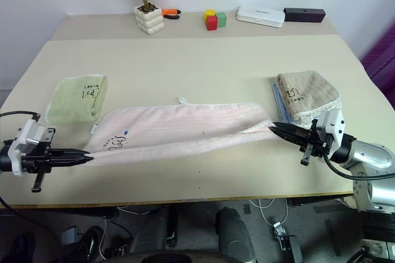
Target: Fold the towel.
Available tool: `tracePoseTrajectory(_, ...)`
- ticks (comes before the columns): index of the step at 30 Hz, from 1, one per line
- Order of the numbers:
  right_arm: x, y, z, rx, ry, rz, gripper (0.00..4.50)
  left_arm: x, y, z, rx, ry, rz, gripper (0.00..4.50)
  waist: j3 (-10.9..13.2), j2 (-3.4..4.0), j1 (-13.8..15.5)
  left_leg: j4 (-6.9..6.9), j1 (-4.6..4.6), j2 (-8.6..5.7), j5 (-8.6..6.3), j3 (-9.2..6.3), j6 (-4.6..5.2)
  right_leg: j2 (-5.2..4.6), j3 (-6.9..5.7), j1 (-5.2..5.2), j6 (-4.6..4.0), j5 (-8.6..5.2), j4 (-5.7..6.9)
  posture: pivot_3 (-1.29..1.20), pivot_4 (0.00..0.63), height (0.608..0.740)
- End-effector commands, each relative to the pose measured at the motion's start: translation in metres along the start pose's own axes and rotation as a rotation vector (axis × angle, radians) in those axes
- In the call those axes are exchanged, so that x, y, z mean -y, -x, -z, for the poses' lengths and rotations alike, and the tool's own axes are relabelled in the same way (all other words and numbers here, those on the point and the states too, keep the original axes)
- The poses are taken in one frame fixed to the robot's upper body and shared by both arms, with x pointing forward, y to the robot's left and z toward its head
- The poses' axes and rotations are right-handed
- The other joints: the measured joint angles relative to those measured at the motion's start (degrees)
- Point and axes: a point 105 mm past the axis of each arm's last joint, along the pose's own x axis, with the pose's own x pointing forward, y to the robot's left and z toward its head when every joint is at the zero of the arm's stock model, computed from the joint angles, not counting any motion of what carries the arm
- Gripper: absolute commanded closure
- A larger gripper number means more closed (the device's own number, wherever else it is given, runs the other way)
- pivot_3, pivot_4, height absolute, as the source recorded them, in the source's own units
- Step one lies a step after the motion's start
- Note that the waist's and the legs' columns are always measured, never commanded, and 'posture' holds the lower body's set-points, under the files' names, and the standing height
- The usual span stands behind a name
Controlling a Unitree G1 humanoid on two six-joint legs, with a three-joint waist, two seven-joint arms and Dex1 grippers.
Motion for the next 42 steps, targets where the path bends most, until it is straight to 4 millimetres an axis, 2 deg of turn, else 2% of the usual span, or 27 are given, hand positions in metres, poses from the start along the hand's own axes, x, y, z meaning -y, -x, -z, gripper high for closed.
tracePoseTrajectory(1, 0.021, -0.002, -0.016, 0.063, 0.048, 0.102, 4.47, -0.027, 0.003, -0.019, 0.079, -0.082, -0.136, 4.50, 0.00, 0.01, 0.11, 0.00, 0.01, 0.00, 0.00, 0.00, 0.00, 0.00, 0.00, 0.01, 0.00, 0.00, 0.00, 0.00, 0.150, 0.735)
tracePoseTrajectory(3, 0.031, -0.012, -0.016, 0.077, 0.081, 0.145, 4.47, -0.047, -0.004, -0.021, 0.079, -0.178, -0.215, 4.50, -0.01, -0.02, 0.17, 0.04, 0.06, -0.01, 0.00, -0.05, 0.00, 0.04, -0.04, 0.08, 0.13, 0.08, 0.02, 0.00, 0.150, 0.735)
tracePoseTrajectory(6, 0.042, -0.018, -0.017, 0.085, 0.104, 0.206, 4.47, -0.059, -0.012, -0.022, 0.087, -0.232, -0.240, 4.50, -0.02, 0.00, 0.04, 0.04, 0.06, -0.01, 0.00, -0.05, 0.00, 0.05, -0.02, 0.10, 0.14, 0.09, -0.01, 0.00, 0.150, 0.735)
tracePoseTrajectory(9, 0.047, -0.024, -0.015, 0.076, 0.129, 0.232, 4.47, -0.080, -0.020, -0.024, 0.073, -0.306, -0.331, 4.50, -0.02, 0.01, 0.12, -0.02, 0.03, -0.02, -0.02, -0.03, 0.03, 0.05, -0.02, 0.09, 0.15, 0.09, -0.12, 0.00, 0.150, 0.735)
tracePoseTrajectory(16, 0.056, -0.038, -0.006, 0.049, 0.165, 0.291, 4.47, -0.105, -0.030, -0.020, 0.044, -0.357, -0.430, 4.50, -0.03, 0.01, -0.12, 0.00, 0.04, -0.02, -0.01, -0.03, 0.03, 0.06, -0.01, 0.11, 0.17, 0.10, -0.10, 0.00, 0.150, 0.735)
tracePoseTrajectory(26, 0.069, -0.052, 0.005, -0.017, 0.235, 0.379, 4.47, -0.117, -0.037, -0.007, -0.007, -0.345, -0.496, 4.50, -0.03, 0.01, -0.05, 0.00, 0.04, -0.02, -0.01, -0.02, 0.03, 0.06, -0.01, 0.12, 0.17, 0.10, -0.09, 0.00, 0.150, 0.735)
tracePoseTrajectory(33, 0.071, -0.056, 0.015, -0.035, 0.156, 0.393, 4.47, -0.117, -0.050, -0.001, 0.011, -0.276, -0.472, 4.50, -0.03, 0.00, -0.09, 0.01, 0.04, -0.02, -0.01, -0.02, 0.03, 0.06, -0.02, 0.12, 0.17, 0.10, -0.08, 0.00, 0.150, 0.735)
tracePoseTrajectory(35, 0.071, -0.057, 0.018, -0.049, 0.142, 0.387, 4.47, -0.117, -0.052, 0.001, 0.038, -0.194, -0.461, 4.50, -0.03, 0.01, -0.11, 0.00, 0.04, -0.02, -0.01, -0.02, 0.03, 0.06, -0.01, 0.12, 0.17, 0.10, -0.08, 0.00, 0.150, 0.735)
tracePoseTrajectory(36, 0.070, -0.057, 0.020, -0.050, 0.128, 0.382, 4.49, -0.118, -0.052, 0.001, 0.059, -0.158, -0.471, 4.20, -0.03, 0.01, -0.11, 0.00, 0.05, -0.02, -0.01, -0.02, 0.03, 0.06, -0.01, 0.12, 0.17, 0.10, -0.08, 0.00, 0.150, 0.735)
tracePoseTrajectory(39, 0.070, -0.059, 0.019, -0.039, 0.093, 0.378, 3.59, -0.118, -0.052, 0.002, 0.047, -0.173, -0.489, 3.10, -0.03, 0.00, -0.13, 0.01, 0.05, -0.02, -0.01, -0.02, 0.03, 0.06, -0.01, 0.12, 0.17, 0.10, -0.08, 0.00, 0.150, 0.735)
tracePoseTrajectory(42, 0.071, -0.059, 0.019, -0.046, 0.102, 0.390, 2.17, -0.117, -0.050, 0.001, 0.042, -0.201, -0.491, 1.60, -0.03, 0.00, -0.11, 0.00, 0.05, -0.02, -0.01, -0.02, 0.03, 0.06, -0.01, 0.12, 0.17, 0.10, -0.08, 0.00, 0.150, 0.735)
